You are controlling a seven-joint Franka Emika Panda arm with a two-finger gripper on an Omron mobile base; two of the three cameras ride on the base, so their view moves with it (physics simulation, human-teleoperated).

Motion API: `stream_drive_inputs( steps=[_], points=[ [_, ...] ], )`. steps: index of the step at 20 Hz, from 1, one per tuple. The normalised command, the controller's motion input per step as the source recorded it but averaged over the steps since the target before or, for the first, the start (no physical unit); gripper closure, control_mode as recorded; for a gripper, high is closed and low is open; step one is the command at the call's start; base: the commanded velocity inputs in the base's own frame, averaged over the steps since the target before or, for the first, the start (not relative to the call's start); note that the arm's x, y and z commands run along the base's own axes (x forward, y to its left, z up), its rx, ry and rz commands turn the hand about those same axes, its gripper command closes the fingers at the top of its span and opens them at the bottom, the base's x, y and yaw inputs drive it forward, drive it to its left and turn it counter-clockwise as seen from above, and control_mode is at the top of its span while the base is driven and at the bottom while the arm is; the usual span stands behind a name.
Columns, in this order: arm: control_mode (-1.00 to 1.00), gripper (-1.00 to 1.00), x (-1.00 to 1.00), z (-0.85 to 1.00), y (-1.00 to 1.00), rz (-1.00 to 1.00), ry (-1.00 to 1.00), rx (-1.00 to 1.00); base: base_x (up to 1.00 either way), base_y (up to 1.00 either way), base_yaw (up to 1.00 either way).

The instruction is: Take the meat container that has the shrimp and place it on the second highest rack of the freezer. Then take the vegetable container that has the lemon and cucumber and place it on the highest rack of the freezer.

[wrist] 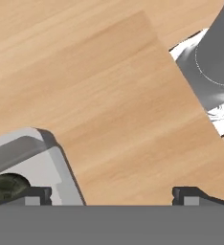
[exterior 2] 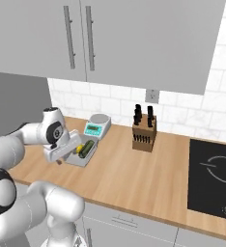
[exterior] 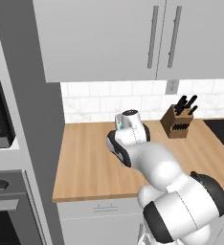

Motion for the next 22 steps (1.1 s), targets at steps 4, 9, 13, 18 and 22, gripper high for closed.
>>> stream_drive_inputs(
  steps=[4, 9, 13, 18, 22],
  points=[
    [-1.00, -1.00, 0.37, -0.03, 0.18, -0.13, 0.00, -0.04, 0.00, 0.00, 0.00],
    [-1.00, -1.00, 0.15, -0.09, 0.45, -0.14, 0.00, 0.00, 0.00, 0.00, 0.00],
    [-1.00, -1.00, 0.12, -0.23, 0.35, -0.11, -0.01, 0.01, 0.00, 0.00, 0.00],
    [-1.00, -1.00, 0.04, -0.02, 0.01, -0.10, -0.01, 0.00, 0.00, 0.00, 0.00],
    [-1.00, -1.00, 0.00, 0.00, 0.00, -0.19, 0.00, 0.00, 0.00, 0.00, 0.00]
  ],
)
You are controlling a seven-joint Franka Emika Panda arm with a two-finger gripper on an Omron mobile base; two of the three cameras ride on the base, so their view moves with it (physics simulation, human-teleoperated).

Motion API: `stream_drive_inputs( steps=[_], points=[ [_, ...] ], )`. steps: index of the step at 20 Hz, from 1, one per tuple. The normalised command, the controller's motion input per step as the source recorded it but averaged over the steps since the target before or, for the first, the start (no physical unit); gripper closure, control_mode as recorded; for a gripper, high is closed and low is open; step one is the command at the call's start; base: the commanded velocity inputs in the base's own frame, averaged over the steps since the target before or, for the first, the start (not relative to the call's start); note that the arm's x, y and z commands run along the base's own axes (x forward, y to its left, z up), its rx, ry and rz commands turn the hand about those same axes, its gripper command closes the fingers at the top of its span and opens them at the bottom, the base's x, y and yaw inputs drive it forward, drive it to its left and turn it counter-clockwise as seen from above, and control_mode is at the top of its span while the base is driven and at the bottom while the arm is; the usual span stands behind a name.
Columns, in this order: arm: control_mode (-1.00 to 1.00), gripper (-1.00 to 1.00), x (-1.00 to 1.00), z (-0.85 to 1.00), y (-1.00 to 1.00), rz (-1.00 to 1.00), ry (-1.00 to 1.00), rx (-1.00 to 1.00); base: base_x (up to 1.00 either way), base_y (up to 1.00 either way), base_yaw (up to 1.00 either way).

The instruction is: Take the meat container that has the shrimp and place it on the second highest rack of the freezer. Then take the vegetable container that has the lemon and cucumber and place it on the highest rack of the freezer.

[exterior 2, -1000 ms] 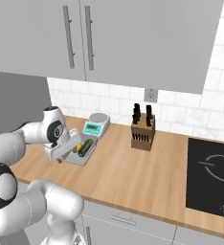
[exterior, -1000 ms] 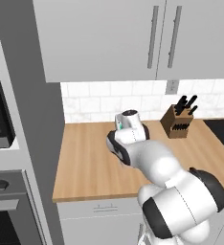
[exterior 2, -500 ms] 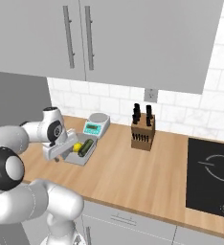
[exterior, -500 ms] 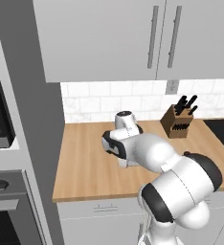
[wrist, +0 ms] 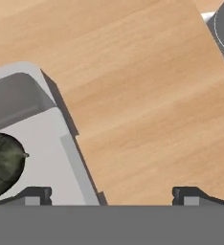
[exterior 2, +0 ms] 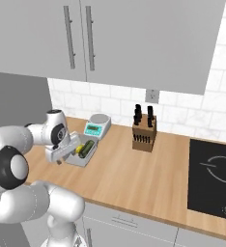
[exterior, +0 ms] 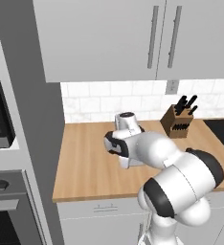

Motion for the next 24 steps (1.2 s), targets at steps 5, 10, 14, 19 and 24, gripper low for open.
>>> stream_drive_inputs(
  steps=[5, 10, 14, 19, 24],
  points=[
    [-1.00, -1.00, 0.00, -0.21, 0.05, -0.21, 0.00, 0.00, 0.00, 0.00, 0.00],
    [-1.00, -1.00, 0.27, -0.33, 0.23, -0.15, -0.03, 0.00, 0.00, 0.00, 0.00],
    [-1.00, -1.00, 0.38, -0.34, 0.33, -0.13, -0.03, 0.00, 0.00, 0.00, 0.00],
    [-1.00, 1.00, 0.19, -0.40, 0.27, -0.13, -0.01, 0.00, 0.00, 0.00, 0.00],
    [-1.00, 1.00, 0.20, -0.36, 0.15, -0.12, 0.00, 0.00, 0.00, 0.00, 0.00]
  ],
)
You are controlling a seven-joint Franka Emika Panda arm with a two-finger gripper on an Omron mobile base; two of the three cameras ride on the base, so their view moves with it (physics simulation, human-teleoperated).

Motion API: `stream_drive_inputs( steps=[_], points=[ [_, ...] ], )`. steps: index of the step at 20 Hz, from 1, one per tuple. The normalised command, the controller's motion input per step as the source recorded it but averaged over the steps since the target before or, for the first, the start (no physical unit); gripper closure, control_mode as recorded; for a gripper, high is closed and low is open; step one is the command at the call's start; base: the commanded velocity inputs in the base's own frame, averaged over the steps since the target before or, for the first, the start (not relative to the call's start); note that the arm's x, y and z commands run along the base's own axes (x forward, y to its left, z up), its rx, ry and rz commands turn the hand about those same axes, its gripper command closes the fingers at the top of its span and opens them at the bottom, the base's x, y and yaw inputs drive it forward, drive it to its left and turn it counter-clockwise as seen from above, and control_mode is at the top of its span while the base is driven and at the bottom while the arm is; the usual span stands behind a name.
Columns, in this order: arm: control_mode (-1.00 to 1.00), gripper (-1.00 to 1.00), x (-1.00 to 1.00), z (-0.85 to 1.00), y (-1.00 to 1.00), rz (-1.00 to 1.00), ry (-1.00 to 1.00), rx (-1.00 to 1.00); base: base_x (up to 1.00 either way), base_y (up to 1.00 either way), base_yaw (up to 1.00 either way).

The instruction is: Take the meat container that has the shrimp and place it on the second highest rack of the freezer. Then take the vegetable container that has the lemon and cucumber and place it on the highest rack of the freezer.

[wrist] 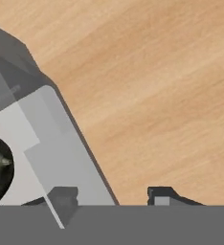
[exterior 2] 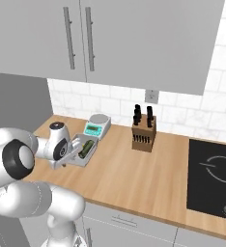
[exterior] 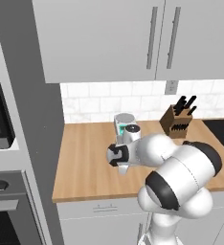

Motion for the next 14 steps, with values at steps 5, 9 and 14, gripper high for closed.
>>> stream_drive_inputs(
  steps=[5, 9, 14],
  points=[
    [-1.00, 1.00, 0.19, -0.07, 0.10, -0.05, 0.06, 0.00, 0.00, 0.00, 0.00],
    [-1.00, 1.00, 0.00, 0.00, 0.09, -0.03, 0.00, 0.00, 0.00, 0.00, 0.00],
    [-1.00, 1.00, -0.44, 0.84, 0.02, 0.00, -0.16, -0.06, 0.00, 0.00, 0.00]
  ],
)
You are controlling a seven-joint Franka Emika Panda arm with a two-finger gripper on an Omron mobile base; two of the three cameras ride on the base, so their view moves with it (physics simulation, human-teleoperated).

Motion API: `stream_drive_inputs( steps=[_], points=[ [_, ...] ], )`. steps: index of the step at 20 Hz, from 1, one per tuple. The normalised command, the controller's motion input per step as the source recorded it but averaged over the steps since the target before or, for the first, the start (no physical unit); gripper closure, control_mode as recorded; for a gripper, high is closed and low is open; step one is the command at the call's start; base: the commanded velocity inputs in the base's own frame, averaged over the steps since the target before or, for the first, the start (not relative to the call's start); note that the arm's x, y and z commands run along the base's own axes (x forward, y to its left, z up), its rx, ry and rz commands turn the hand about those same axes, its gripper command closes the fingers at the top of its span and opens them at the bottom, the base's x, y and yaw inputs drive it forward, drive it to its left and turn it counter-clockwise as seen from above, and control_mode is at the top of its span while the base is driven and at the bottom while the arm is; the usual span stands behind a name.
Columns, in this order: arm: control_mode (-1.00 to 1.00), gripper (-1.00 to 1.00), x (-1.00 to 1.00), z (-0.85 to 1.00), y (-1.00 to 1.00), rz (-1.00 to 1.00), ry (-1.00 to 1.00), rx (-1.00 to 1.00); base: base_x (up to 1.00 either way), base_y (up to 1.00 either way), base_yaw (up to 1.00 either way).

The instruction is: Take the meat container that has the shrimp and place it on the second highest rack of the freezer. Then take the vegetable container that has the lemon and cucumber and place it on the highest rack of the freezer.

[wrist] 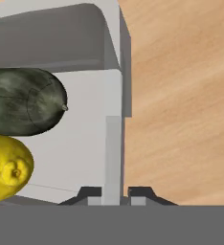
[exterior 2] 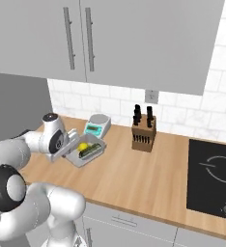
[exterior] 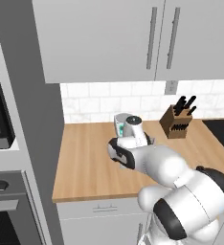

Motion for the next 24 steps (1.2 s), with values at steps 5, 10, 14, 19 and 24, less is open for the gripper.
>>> stream_drive_inputs(
  steps=[5, 10, 14, 19, 24],
  points=[
    [-1.00, 1.00, -0.72, 1.00, 0.00, 0.00, -0.05, -0.03, 0.00, 0.00, 0.00],
    [-1.00, 1.00, -0.89, 1.00, 0.00, 0.11, 0.00, 0.00, 0.00, 0.00, 0.00],
    [-1.00, 1.00, -1.00, 1.00, 0.00, 0.24, 0.00, 0.00, 0.00, 0.00, 0.00],
    [-1.00, 1.00, -1.00, 0.55, 0.00, 0.32, 0.01, 0.00, 0.00, 0.00, 0.00],
    [-1.00, 1.00, -0.99, 0.44, -0.04, 0.27, 0.04, -0.05, 0.00, 0.00, 0.00]
  ],
)
